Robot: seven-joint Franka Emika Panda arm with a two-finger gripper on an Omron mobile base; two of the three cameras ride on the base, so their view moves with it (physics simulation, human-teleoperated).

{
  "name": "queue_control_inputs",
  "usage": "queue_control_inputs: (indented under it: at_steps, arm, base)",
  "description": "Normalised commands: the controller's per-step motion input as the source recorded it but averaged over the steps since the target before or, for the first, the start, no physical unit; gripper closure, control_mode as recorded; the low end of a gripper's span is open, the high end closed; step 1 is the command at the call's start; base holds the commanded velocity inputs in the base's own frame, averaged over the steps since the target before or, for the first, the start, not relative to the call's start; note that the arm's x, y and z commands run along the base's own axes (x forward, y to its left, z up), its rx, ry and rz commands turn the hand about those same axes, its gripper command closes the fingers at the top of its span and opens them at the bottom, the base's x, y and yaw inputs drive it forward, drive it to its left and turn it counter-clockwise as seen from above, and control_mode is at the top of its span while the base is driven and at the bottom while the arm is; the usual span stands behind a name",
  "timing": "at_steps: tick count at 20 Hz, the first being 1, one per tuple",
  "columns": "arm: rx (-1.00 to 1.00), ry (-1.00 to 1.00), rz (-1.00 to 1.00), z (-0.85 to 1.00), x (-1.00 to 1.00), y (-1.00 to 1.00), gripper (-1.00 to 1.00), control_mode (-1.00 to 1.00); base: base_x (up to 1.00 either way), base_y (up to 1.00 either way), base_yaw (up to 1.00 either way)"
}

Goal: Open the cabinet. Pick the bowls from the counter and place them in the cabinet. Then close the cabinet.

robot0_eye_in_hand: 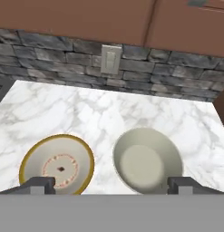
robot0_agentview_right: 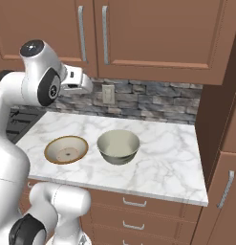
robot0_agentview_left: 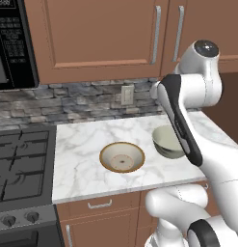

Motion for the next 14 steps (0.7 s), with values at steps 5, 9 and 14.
queue_control_inputs:
  at_steps: [5,9,14]
  arm:
    - [0.0,-0.1,0.0,0.5,0.0,-0.18,-1.0,-1.0]
    - [0.0,-0.11,-0.01,0.37,0.02,-0.09,-1.0,-1.0]
    - [0.0,-0.13,-0.01,0.31,0.08,-0.09,-1.0,-1.0]
  base:
    - [0.0,0.0,0.0]
    - [0.0,0.0,0.0]
    - [0.0,0.0,0.0]
